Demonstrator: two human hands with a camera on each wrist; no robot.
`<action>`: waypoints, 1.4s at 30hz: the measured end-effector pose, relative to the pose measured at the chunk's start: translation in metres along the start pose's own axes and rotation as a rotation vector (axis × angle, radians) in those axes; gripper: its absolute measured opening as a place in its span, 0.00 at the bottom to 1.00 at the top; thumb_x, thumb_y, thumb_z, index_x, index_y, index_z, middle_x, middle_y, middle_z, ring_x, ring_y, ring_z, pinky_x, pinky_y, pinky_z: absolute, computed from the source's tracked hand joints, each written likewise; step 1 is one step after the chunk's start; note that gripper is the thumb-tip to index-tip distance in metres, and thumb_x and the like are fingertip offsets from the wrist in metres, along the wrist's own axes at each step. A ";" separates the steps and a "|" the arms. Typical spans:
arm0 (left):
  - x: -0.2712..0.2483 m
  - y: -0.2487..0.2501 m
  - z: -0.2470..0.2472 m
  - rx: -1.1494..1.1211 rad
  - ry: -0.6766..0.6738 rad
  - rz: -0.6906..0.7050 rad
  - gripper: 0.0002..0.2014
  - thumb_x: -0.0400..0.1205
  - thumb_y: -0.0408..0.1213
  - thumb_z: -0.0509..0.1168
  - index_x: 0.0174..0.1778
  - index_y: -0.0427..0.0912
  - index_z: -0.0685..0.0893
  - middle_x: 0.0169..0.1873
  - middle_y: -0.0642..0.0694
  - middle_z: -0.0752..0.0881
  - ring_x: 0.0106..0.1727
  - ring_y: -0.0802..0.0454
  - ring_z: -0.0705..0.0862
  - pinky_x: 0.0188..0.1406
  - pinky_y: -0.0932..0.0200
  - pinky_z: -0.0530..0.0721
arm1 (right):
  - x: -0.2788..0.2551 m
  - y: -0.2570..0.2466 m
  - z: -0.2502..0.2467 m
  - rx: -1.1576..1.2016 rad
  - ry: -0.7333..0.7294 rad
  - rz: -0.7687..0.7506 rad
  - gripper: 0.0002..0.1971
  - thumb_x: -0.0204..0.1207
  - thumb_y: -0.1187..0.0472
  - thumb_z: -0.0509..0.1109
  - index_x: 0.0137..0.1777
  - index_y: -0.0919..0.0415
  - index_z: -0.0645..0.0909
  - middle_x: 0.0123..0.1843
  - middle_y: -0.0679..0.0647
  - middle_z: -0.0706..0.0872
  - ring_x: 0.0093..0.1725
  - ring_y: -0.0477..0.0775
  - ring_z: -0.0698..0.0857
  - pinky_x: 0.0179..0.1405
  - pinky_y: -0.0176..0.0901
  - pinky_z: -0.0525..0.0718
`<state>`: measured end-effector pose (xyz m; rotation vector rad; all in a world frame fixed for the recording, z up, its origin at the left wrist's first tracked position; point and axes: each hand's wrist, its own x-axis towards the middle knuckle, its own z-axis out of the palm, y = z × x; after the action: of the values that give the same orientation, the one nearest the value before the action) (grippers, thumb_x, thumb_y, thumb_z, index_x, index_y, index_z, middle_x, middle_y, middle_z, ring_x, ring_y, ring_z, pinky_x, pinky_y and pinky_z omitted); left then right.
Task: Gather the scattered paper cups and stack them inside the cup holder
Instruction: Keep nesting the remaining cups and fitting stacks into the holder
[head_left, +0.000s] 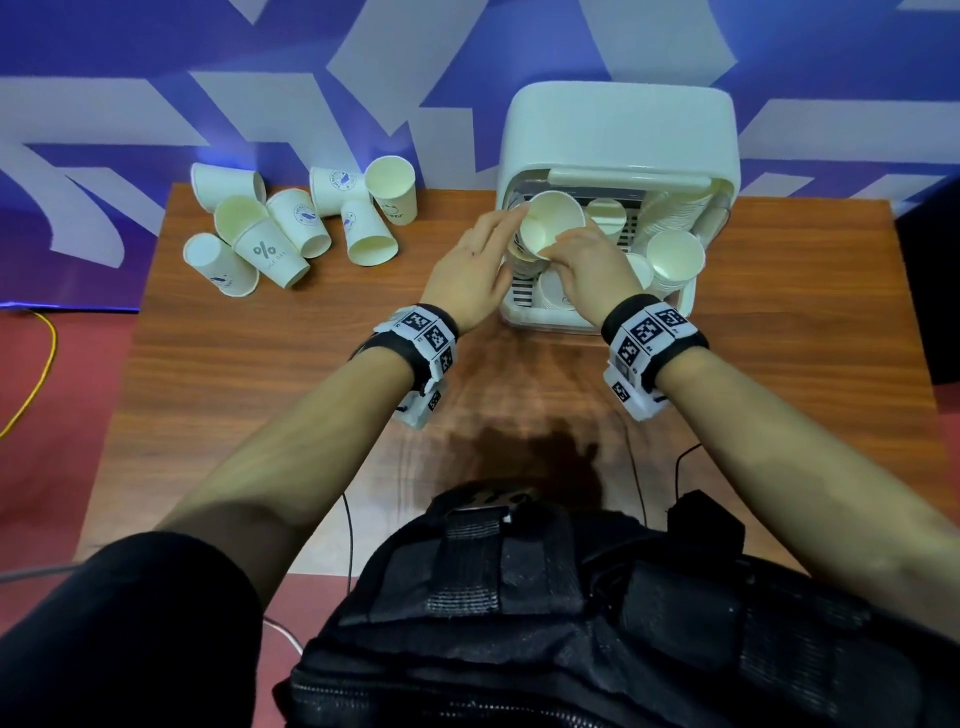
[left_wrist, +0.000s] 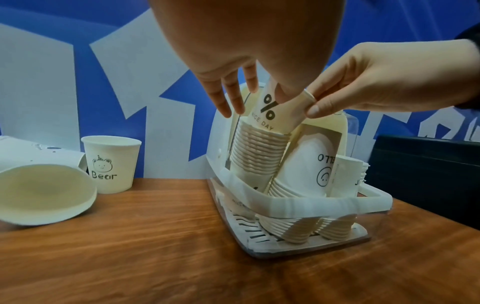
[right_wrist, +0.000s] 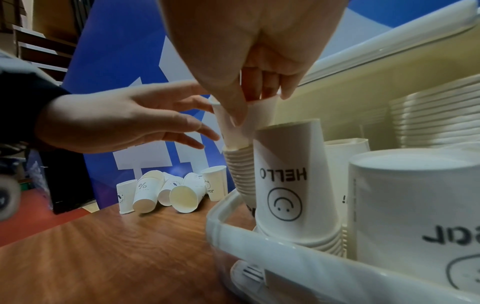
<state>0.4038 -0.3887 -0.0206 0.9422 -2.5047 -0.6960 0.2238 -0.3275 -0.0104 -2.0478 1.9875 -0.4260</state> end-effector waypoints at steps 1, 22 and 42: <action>0.000 -0.002 0.001 0.022 -0.003 0.017 0.31 0.80 0.33 0.58 0.82 0.43 0.61 0.74 0.41 0.69 0.67 0.41 0.76 0.53 0.43 0.84 | 0.000 -0.001 0.001 0.006 0.000 0.014 0.13 0.77 0.70 0.62 0.56 0.66 0.87 0.52 0.65 0.87 0.62 0.66 0.77 0.67 0.52 0.72; 0.002 -0.026 0.020 0.089 -0.206 -0.223 0.38 0.81 0.35 0.59 0.85 0.51 0.47 0.70 0.40 0.71 0.60 0.39 0.75 0.57 0.43 0.79 | 0.004 0.007 0.028 -0.008 -0.034 0.015 0.20 0.77 0.72 0.59 0.67 0.62 0.79 0.68 0.59 0.82 0.83 0.63 0.57 0.83 0.58 0.46; 0.011 -0.007 0.009 0.165 -0.274 -0.251 0.40 0.81 0.35 0.59 0.85 0.52 0.43 0.69 0.39 0.72 0.62 0.40 0.75 0.56 0.46 0.78 | 0.000 -0.013 0.019 -0.044 -0.043 0.053 0.26 0.75 0.72 0.59 0.75 0.63 0.72 0.76 0.60 0.73 0.84 0.63 0.52 0.83 0.60 0.42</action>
<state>0.3953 -0.3980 -0.0299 1.3177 -2.7431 -0.7463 0.2428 -0.3275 -0.0232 -2.0076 2.0376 -0.3277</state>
